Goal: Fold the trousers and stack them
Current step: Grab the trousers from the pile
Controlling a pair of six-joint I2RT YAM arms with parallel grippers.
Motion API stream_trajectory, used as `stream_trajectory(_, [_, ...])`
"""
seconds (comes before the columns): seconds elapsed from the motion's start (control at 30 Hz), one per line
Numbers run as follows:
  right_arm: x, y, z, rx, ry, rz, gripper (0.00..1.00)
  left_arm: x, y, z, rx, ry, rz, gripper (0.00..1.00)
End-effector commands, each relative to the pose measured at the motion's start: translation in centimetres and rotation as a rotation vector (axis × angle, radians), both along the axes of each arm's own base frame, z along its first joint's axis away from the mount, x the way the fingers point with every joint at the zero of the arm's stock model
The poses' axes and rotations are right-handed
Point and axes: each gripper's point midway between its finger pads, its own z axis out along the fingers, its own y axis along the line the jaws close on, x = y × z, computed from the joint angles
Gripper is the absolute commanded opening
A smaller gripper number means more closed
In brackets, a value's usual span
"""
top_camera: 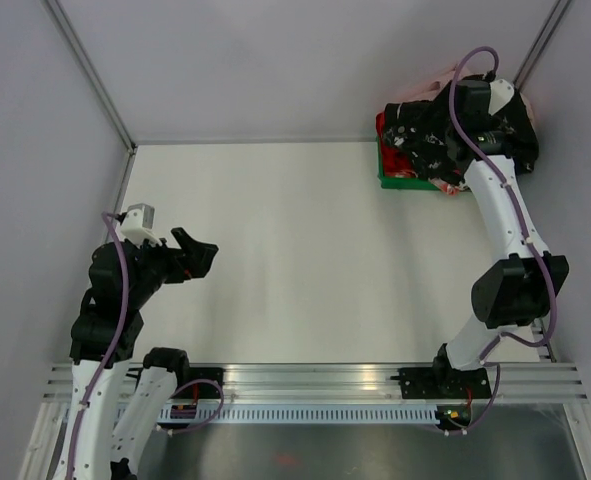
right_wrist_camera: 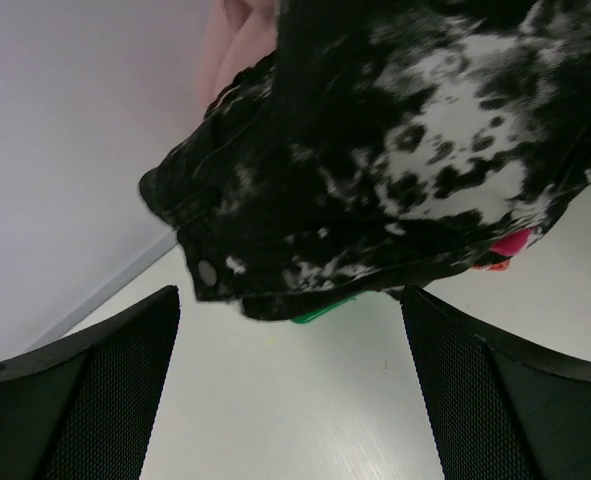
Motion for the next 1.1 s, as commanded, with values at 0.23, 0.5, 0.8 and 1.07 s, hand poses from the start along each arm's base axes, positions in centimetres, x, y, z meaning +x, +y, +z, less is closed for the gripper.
stream_trajectory(0.23, [1.2,-7.3,-0.6,0.02,-0.01,-0.265,0.98,0.7,0.6,-0.2,0.083,-0.03,-0.009,1.0])
stream_trajectory(0.5, [5.0,-7.6,-4.3,0.028,0.029,-0.189,0.96,1.1,-0.3,0.0,0.067,-0.017,-0.056,1.0])
stream_trajectory(0.8, [5.1,-8.2,-2.0,0.028,-0.006,-0.192,0.0,0.3,-0.2,-0.1,0.036,-0.001,-0.036,1.0])
stream_trajectory(1.07, [1.9,-6.7,8.3,-0.036,-0.209,-0.075,0.0,0.1,-0.3,-0.6,0.036,0.013,-0.045,1.0])
